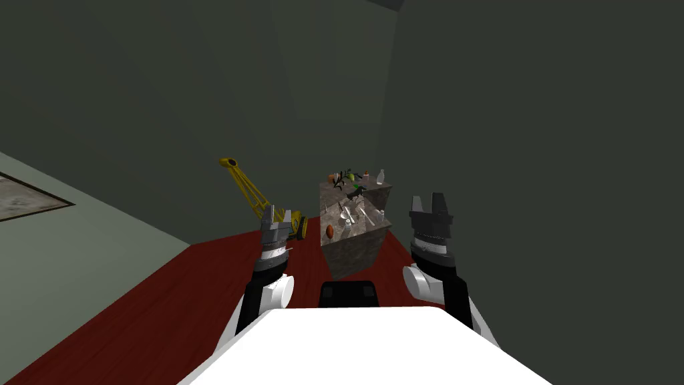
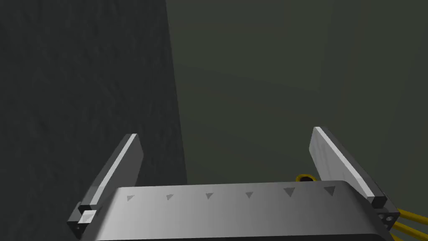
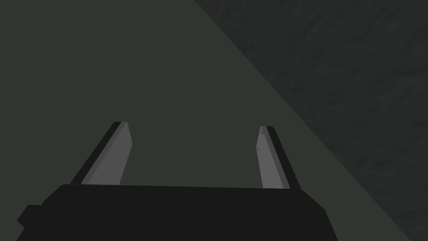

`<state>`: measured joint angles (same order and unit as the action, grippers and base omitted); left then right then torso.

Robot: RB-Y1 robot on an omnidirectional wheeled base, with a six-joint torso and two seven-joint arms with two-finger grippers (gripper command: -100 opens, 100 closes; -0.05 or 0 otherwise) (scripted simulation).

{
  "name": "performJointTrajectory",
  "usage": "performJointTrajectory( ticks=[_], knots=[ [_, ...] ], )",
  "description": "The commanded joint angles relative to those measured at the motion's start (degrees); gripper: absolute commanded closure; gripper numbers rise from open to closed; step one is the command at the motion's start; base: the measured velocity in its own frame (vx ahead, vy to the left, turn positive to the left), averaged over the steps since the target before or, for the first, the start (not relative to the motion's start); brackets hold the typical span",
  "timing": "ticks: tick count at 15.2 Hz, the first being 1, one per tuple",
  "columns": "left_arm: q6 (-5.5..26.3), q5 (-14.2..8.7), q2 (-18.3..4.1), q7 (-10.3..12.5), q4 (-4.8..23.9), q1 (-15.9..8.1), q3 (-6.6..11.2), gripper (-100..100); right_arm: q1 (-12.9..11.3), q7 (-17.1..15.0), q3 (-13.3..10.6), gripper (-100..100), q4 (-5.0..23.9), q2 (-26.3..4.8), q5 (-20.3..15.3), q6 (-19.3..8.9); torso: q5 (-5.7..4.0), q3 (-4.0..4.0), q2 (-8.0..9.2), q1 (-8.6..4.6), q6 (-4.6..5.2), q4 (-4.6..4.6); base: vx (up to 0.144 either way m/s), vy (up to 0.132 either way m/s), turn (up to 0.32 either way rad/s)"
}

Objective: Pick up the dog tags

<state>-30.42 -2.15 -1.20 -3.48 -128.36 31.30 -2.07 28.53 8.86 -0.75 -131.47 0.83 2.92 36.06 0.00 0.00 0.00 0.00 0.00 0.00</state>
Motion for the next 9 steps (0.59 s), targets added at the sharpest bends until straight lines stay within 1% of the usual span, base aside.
performJointTrajectory(
  ticks=[1,2,3,5,6,7,8,9],
  knots=[
    [0.0,0.0,0.0,0.0,0.0,0.0,0.0,0,-0.06,0.4,0.15,-100,0.61,-2.08,-0.45,0.37,0.0,0.0,0.0,0.0,0.0,0.0,0.0,-0.009,0.09],
    [0.0,0.0,0.0,0.0,0.0,0.0,0.0,0,-0.12,0.82,0.3,-100,1.23,-3.6,-0.92,0.74,0.0,0.0,0.0,-0.03,-0.02,0.0,-0.001,-0.027,0.22],
    [0.0,0.0,0.0,0.0,0.0,-0.01,0.0,0,-0.12,0.82,0.3,-100,1.23,-3.71,-0.92,0.74,-0.02,0.0,0.0,-0.1,-0.04,0.0,-0.004,-0.037,0.156],
    [0.0,0.0,0.0,0.0,0.0,-0.01,0.0,0,-0.3,2.04,0.74,-100,3.08,-6.83,-2.28,1.83,-0.04,0.0,0.0,-0.19,-0.02,0.0,-0.003,-0.047,0.2],
    [0.0,0.0,0.0,0.0,0.0,-0.01,0.0,0,-0.3,2.04,0.74,-100,3.08,-7.46,-2.28,1.83,-0.05,0.0,0.0,-0.23,-0.05,0.0,-0.008,-0.059,0.2],
    [0.0,0.0,-0.01,0.0,0.0,-0.01,0.0,0,-0.41,2.83,1.02,-100,4.29,-9.22,-3.16,2.54,-0.06,0.01,0.01,-0.27,-0.02,0.0,-0.005,-0.069,0.214],
    [0.0,0.0,-0.01,0.0,0.0,-0.01,0.0,0,-0.41,2.83,1.02,-100,4.29,-9.5,-3.16,2.54,-0.06,0.0,0.01,-0.31,-0.03,0.0,0.003,-0.071,0.168],
    [0.0,0.0,-0.01,0.0,0.0,0.0,0.0,0,-0.54,3.74,1.34,-100,5.67,-11.41,-4.16,3.35,-0.07,-0.01,-0.01,-0.33,-0.02,0.0,0.008,-0.064,0.241]
  ],
)
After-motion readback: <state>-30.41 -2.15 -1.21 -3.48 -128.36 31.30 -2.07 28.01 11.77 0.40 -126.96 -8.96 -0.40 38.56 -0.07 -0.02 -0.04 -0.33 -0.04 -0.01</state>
